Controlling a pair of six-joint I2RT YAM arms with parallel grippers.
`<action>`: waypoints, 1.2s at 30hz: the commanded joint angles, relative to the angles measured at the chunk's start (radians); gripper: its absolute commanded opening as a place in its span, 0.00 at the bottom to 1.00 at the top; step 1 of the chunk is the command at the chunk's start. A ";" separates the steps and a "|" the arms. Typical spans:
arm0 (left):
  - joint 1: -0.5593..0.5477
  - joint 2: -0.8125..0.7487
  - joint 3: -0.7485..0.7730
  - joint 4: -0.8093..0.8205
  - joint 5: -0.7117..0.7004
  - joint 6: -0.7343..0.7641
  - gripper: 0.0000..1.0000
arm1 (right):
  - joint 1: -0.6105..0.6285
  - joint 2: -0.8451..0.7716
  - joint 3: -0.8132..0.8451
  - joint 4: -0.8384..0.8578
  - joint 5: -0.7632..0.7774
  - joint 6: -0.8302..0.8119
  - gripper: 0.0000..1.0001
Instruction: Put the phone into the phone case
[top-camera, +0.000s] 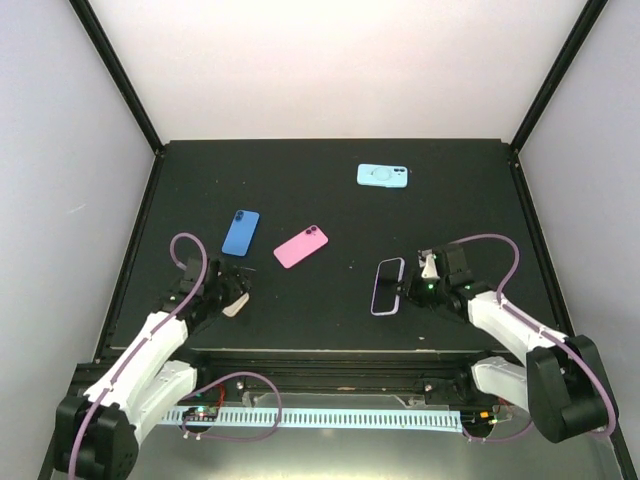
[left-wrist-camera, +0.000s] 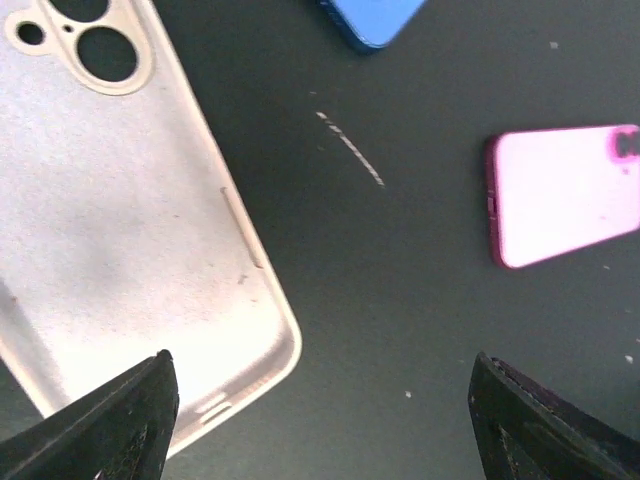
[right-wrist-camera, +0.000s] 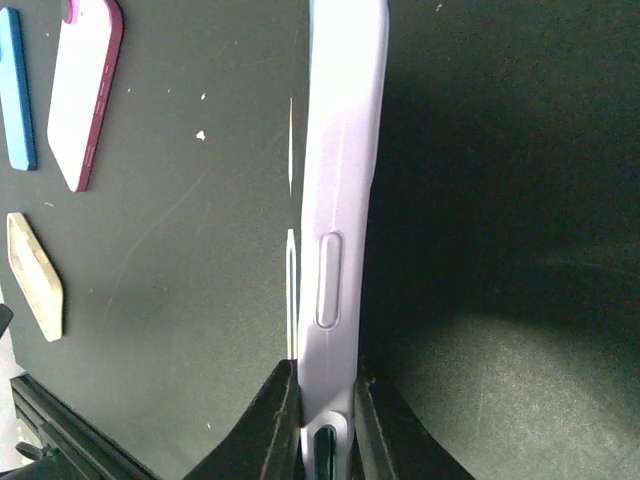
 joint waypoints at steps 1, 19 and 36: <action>0.023 0.067 0.053 -0.003 -0.050 -0.025 0.80 | -0.014 0.035 0.049 -0.047 0.008 -0.072 0.14; 0.029 0.329 0.127 0.058 -0.084 -0.054 0.62 | -0.031 -0.035 0.060 -0.149 0.154 -0.053 0.53; 0.029 0.478 0.152 0.111 -0.109 -0.057 0.33 | -0.030 -0.250 0.021 -0.154 0.125 -0.014 0.65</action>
